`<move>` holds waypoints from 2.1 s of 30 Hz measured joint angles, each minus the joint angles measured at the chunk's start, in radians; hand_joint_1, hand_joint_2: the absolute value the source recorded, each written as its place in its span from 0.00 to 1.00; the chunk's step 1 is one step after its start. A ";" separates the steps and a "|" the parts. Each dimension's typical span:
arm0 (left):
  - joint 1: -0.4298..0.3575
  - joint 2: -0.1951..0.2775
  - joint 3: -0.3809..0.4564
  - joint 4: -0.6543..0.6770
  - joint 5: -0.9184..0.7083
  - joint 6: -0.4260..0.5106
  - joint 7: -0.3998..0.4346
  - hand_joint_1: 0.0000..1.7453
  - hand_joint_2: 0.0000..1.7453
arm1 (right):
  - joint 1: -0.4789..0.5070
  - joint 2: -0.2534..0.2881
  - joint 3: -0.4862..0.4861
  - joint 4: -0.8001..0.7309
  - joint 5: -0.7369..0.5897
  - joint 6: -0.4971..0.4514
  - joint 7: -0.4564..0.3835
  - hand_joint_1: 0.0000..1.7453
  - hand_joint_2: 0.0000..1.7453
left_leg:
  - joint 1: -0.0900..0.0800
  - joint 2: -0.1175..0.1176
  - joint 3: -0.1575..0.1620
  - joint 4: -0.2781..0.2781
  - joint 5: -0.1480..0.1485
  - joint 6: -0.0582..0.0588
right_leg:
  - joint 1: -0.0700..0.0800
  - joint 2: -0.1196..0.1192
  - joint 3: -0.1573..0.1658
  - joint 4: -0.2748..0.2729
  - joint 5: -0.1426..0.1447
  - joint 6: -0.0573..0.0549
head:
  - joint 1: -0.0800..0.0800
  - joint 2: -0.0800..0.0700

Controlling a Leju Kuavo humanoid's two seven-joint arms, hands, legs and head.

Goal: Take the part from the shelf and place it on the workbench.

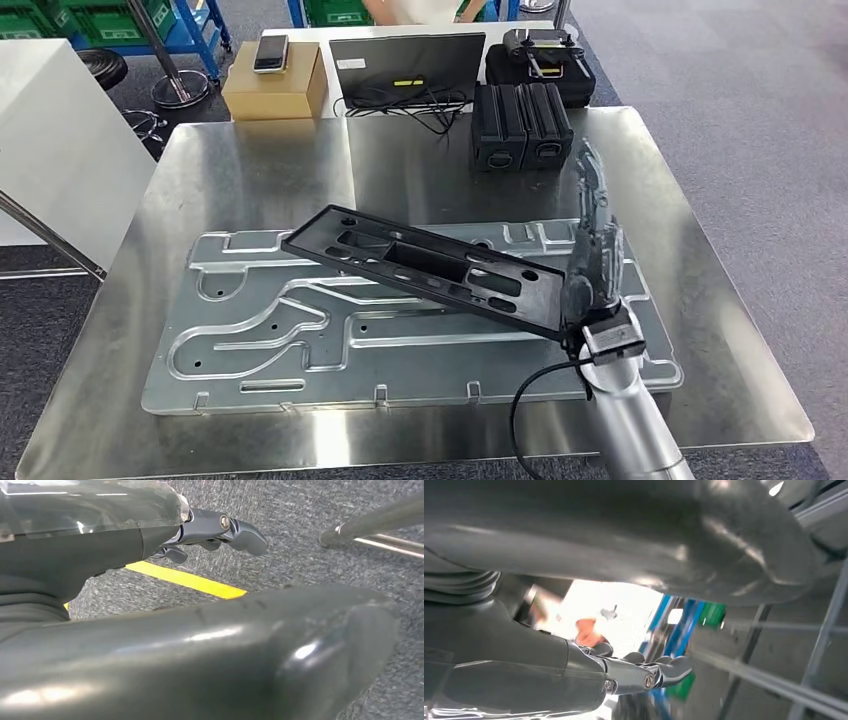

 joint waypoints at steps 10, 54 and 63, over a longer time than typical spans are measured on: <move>0.013 -0.004 0.006 0.000 0.002 -0.002 -0.023 0.00 0.00 | 0.247 -0.013 -0.148 -0.260 0.207 -0.257 0.000 0.00 0.00 | -0.008 -0.001 0.109 -0.237 0.128 0.030 | 0.003 0.003 0.015 0.011 -0.021 0.029 | 0.000 0.000; -0.006 -0.026 0.031 -0.001 0.020 0.018 0.016 0.00 0.00 | 0.443 0.019 -0.485 -0.083 0.497 -0.303 0.137 0.00 0.00 | -0.005 0.008 0.065 -0.237 0.170 0.025 | -0.021 0.012 0.092 0.011 -0.085 0.065 | 0.000 0.000; 0.007 -0.029 0.031 -0.001 -0.005 0.006 0.011 0.00 0.00 | 0.401 0.086 -0.735 0.274 0.645 -0.285 0.091 0.00 0.00 | 0.001 0.003 -0.008 0.033 -0.033 -0.008 | -0.007 -0.002 -0.008 0.005 0.000 0.006 | -0.001 0.000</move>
